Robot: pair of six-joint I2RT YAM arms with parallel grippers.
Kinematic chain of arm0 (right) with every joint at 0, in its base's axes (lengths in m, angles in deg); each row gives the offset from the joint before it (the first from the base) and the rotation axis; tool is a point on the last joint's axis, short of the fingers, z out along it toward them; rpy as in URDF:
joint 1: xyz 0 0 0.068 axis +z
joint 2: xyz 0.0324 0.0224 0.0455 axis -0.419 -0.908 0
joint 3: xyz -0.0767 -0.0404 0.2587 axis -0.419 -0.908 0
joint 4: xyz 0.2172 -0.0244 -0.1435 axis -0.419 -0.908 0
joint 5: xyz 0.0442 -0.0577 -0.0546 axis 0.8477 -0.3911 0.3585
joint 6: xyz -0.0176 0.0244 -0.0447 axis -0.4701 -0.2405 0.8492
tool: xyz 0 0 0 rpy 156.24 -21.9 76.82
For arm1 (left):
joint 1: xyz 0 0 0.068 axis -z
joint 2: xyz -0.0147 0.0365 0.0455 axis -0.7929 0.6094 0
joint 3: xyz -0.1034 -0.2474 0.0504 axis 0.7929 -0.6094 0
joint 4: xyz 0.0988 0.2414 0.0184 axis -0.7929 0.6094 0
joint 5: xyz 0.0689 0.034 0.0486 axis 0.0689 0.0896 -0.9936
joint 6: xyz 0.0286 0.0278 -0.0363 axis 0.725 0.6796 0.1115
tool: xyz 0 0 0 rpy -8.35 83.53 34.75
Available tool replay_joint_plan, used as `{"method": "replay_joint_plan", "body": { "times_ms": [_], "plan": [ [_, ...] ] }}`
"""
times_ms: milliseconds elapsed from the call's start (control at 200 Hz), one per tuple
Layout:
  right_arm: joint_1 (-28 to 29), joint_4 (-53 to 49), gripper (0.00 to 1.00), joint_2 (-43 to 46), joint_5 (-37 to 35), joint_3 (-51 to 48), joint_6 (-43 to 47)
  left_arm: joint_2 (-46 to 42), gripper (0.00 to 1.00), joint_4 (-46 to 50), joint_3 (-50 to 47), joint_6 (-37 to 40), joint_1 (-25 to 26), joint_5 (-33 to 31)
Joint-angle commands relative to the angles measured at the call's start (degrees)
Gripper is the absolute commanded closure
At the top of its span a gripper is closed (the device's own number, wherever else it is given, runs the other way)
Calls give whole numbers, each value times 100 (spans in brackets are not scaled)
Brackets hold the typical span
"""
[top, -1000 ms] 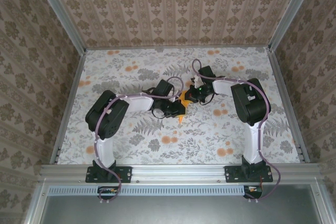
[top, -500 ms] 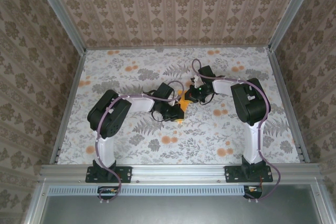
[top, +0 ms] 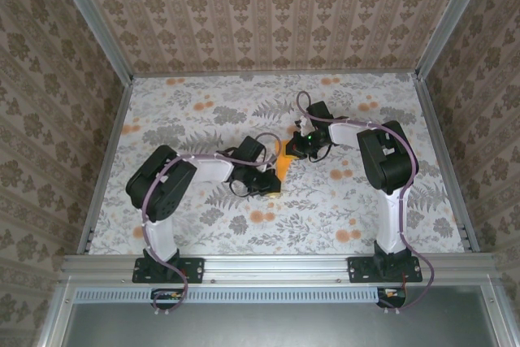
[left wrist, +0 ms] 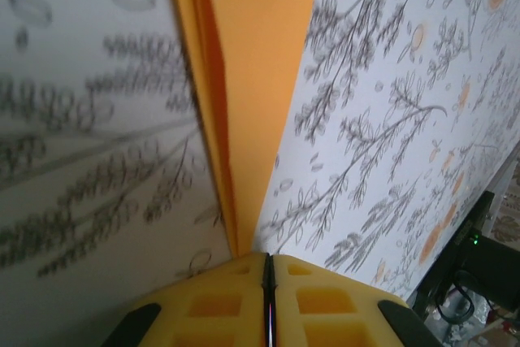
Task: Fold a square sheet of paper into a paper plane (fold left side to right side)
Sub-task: Fold the wing for the fifth time at the center of the table, then move the paper plane to the center of the table.
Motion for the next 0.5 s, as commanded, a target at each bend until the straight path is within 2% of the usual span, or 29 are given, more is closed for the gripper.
{"method": "replay_joint_plan", "body": {
  "times_ms": [0, 135, 225, 365, 495],
  "plan": [
    [-20, 188, 99, -95, -243, 89, -31, -339, 89, 64, -167, -23, 3, 105],
    [-71, 413, 89, 216, -203, 202, -9, -826, 87, 20, -161, 173, -128, 85],
    [-90, 430, 81, 587, -419, 164, 86, -1170, 80, 21, -193, 313, -296, 7],
    [-64, 293, 69, 1459, -1137, -289, 195, -1697, 76, 83, -328, 446, -625, -584],
    [111, -100, 55, 2196, -2100, -841, 159, -2122, 73, 74, -470, 382, -1041, -1196]
  ]
}}
